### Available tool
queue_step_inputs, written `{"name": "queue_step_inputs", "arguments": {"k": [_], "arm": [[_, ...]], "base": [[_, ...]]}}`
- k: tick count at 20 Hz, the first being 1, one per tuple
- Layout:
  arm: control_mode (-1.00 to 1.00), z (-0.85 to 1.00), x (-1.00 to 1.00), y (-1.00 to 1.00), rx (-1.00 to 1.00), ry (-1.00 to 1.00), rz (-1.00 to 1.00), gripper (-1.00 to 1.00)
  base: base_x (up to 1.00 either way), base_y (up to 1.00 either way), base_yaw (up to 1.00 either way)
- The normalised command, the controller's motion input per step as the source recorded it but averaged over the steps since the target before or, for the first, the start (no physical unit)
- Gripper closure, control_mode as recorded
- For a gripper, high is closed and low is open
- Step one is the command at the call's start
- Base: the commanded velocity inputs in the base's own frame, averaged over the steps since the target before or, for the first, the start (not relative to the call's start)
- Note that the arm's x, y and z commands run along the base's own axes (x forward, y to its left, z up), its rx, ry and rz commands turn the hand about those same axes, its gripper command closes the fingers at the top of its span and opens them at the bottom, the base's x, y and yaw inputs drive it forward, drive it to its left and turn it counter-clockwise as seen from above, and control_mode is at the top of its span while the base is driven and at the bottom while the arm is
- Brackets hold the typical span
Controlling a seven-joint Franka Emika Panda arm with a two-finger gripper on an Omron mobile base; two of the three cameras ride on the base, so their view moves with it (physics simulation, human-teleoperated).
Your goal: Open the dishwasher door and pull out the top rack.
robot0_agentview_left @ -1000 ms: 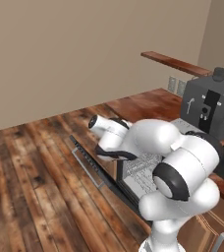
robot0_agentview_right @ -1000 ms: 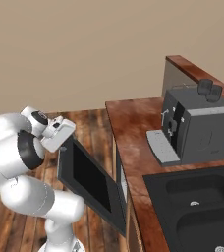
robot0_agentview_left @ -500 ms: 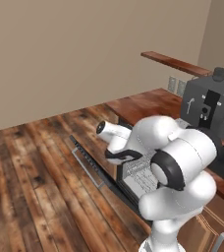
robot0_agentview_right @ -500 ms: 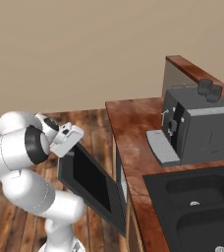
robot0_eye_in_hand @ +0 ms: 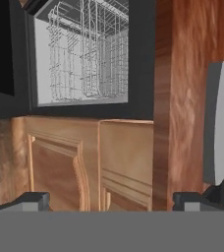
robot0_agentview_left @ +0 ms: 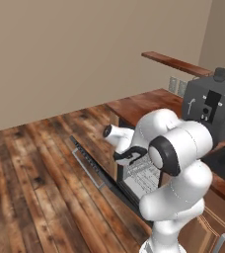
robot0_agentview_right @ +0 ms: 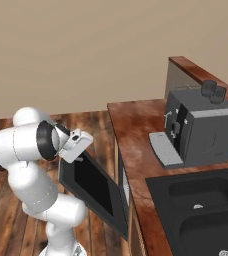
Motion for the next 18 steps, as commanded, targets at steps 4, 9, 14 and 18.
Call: {"name": "queue_step_inputs", "arguments": {"k": [4,9,14,18], "arm": [[-1.00,-0.28,0.18,-0.18,0.00,0.00,0.00,-1.00],[-1.00,-0.30,0.17,-0.16,0.00,0.00,0.00,-1.00],[-1.00,-0.25,0.21,-0.18,0.00,0.00,0.00,-1.00],[-1.00,-0.23,0.23,-0.19,0.00,0.00,0.00,-1.00]], "base": [[0.00,0.00,0.00],[0.00,0.00,0.00],[0.00,0.00,0.00],[0.00,0.00,0.00]]}}
